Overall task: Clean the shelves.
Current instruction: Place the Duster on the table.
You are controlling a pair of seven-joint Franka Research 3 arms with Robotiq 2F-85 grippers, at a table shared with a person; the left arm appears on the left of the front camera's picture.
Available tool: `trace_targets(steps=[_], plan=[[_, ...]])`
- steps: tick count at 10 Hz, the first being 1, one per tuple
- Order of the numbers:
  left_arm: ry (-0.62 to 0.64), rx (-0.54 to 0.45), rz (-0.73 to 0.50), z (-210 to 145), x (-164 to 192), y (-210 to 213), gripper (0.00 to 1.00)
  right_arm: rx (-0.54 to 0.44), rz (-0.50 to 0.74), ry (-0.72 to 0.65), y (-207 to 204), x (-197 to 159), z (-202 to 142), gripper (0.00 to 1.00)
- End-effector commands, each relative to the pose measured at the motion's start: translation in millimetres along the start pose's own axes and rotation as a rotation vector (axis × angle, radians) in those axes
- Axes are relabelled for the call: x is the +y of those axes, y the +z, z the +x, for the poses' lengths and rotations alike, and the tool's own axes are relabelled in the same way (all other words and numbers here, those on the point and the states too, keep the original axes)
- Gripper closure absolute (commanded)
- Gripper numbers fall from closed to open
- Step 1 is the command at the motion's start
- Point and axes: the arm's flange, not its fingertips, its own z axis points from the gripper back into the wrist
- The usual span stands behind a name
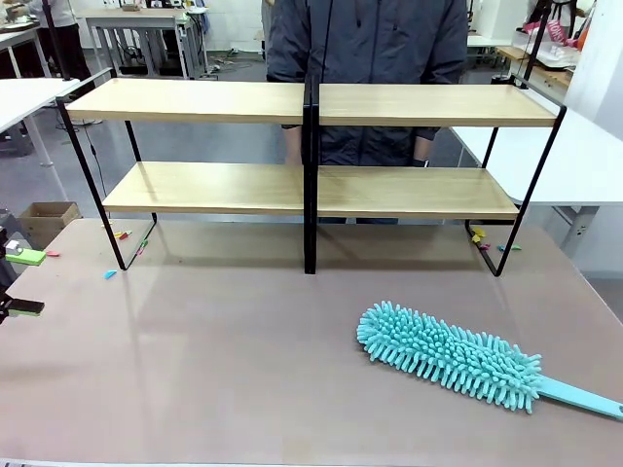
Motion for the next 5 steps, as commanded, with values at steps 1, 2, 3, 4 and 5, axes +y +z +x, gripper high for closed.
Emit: trace_targets(steps=[1, 2, 3, 4, 5], plan=[[0.002, 0.001, -0.012, -3.5, -2.4, -1.2, 0.00, -0.035, -0.062, 0.018, 13.5, -3.7, 9.2, 0.00], [0.002, 0.001, -0.012, -3.5, -2.4, -1.2, 0.00, -0.035, -0.062, 0.018, 13.5, -3.7, 9.2, 0.00], [0.002, 0.001, -0.012, -3.5, -2.4, -1.2, 0.00, -0.035, -0.062, 0.018, 13.5, -3.7, 9.2, 0.00], [0.002, 0.001, -0.012, -3.5, -2.4, -1.2, 0.00, -0.035, -0.062, 0.018, 13.5, -3.7, 9.2, 0.00], [0.002, 0.001, -0.012, -3.5, -2.4, -1.2, 0.00, -0.035, -0.062, 0.018, 13.5, -3.7, 9.2, 0.00]])
